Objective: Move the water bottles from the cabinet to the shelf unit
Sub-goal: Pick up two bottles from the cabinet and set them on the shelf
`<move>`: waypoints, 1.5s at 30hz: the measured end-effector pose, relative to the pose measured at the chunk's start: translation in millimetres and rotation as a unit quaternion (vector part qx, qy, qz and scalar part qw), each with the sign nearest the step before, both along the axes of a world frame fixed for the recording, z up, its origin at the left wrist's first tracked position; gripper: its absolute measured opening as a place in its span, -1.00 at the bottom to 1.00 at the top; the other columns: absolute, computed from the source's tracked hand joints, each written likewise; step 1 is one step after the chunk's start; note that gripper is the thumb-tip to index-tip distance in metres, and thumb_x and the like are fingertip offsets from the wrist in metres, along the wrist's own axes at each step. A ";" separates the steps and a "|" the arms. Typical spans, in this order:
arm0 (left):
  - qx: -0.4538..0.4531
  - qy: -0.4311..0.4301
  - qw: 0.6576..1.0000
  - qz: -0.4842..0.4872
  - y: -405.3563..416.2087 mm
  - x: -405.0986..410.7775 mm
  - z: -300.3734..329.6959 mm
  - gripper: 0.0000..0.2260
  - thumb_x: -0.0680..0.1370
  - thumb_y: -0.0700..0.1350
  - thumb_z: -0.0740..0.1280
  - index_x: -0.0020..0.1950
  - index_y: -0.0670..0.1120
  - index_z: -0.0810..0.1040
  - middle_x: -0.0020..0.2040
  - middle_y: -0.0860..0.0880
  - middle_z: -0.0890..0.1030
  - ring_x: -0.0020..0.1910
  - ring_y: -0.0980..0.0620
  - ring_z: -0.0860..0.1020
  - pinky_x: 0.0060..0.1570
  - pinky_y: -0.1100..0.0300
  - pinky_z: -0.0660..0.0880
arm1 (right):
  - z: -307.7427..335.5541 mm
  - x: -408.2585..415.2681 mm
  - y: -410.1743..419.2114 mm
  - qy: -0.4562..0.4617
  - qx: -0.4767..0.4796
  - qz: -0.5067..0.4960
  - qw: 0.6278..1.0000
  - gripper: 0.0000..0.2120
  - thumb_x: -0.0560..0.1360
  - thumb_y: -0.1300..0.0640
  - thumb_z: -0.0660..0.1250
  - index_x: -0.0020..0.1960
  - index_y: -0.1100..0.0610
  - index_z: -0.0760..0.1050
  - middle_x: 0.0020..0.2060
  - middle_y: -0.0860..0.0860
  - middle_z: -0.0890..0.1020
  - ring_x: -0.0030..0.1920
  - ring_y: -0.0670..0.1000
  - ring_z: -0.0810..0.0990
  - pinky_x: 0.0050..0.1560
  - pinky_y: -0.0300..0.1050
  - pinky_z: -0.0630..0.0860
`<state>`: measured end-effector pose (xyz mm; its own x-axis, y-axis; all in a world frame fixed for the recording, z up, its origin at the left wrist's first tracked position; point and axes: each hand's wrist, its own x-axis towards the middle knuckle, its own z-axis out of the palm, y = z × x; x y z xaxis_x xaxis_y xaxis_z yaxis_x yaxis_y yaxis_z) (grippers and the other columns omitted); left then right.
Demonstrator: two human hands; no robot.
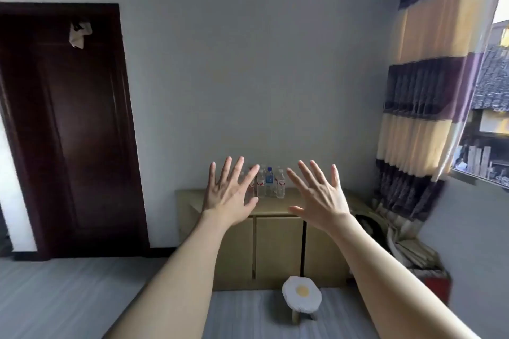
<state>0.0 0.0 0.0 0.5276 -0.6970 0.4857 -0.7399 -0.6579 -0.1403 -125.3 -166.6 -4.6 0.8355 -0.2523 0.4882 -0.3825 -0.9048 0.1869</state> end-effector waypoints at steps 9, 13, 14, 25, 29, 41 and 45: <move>0.028 0.020 0.999 0.013 -80.5 166.6 -24.4 -0.42 0.55 0.18 0.04 0.47 0.14 -0.18 0.53 -0.07 -0.15 0.48 -0.12 -0.21 0.40 -0.17 -0.29 | -19.8 165.2 -82.3 0.020 0.010 -0.005 1.000 -0.21 0.46 -0.23 0.20 0.49 -0.09 -0.19 0.52 0.01 -0.09 0.51 0.07 -0.13 0.42 0.25 -0.22; 0.019 0.037 0.999 -0.008 -120.0 233.2 -32.4 -0.44 0.55 0.15 0.07 0.47 0.12 -0.12 0.53 -0.05 -0.09 0.49 -0.11 -0.18 0.42 -0.17 -0.25 | -24.1 224.4 -124.4 0.028 0.000 0.015 1.000 -0.22 0.47 -0.20 0.22 0.49 -0.08 -0.18 0.52 0.02 -0.04 0.51 0.08 -0.11 0.42 0.25 -0.24; 0.025 0.043 0.999 -0.012 -128.4 248.7 -38.8 -0.45 0.55 0.15 0.07 0.47 0.12 -0.11 0.53 -0.04 -0.08 0.49 -0.10 -0.18 0.42 -0.17 -0.25 | -27.0 238.2 -134.7 0.034 -0.001 0.015 0.999 -0.23 0.47 -0.19 0.21 0.49 -0.08 -0.19 0.52 0.02 -0.03 0.51 0.08 -0.11 0.42 0.25 -0.24; 0.013 0.080 0.997 -0.012 -236.0 427.0 -69.2 -0.51 0.56 0.10 0.08 0.47 0.09 0.03 0.52 -0.03 0.06 0.49 -0.03 -0.03 0.46 -0.07 -0.15 | -69.4 426.0 -268.3 0.070 0.012 0.053 0.996 -0.29 0.48 -0.15 0.22 0.49 -0.05 -0.07 0.51 0.03 0.05 0.51 0.08 -0.05 0.43 0.24 -0.19; 0.012 0.092 0.996 -0.012 -277.7 494.5 -59.1 -0.50 0.56 0.10 0.08 0.47 0.10 0.02 0.52 -0.03 0.04 0.49 -0.04 -0.02 0.46 -0.05 -0.11 | -63.4 505.7 -313.3 0.063 0.030 0.072 0.995 -0.33 0.50 -0.19 0.16 0.49 -0.07 -0.07 0.51 0.02 0.06 0.51 0.06 -0.04 0.44 0.21 -0.17; -0.031 0.147 0.987 -0.061 -385.0 676.5 -99.0 -0.52 0.57 0.06 0.10 0.47 0.04 0.07 0.51 -0.06 0.05 0.47 -0.04 0.03 0.44 -0.04 0.02 | -102.2 694.5 -397.1 0.108 0.088 0.074 0.987 -0.33 0.51 -0.16 0.17 0.50 -0.04 -0.06 0.50 -0.01 0.07 0.51 0.03 -0.03 0.46 0.18 -0.14; -0.051 0.178 0.978 -0.099 -418.4 734.0 -142.6 -0.51 0.55 0.05 0.14 0.46 0.04 0.10 0.50 -0.04 0.10 0.47 -0.01 0.05 0.44 -0.01 0.03 | -141.0 746.4 -415.5 0.054 0.120 0.104 0.986 -0.35 0.48 -0.14 0.26 0.47 0.00 0.10 0.46 0.04 0.24 0.49 0.08 0.11 0.45 0.19 -0.06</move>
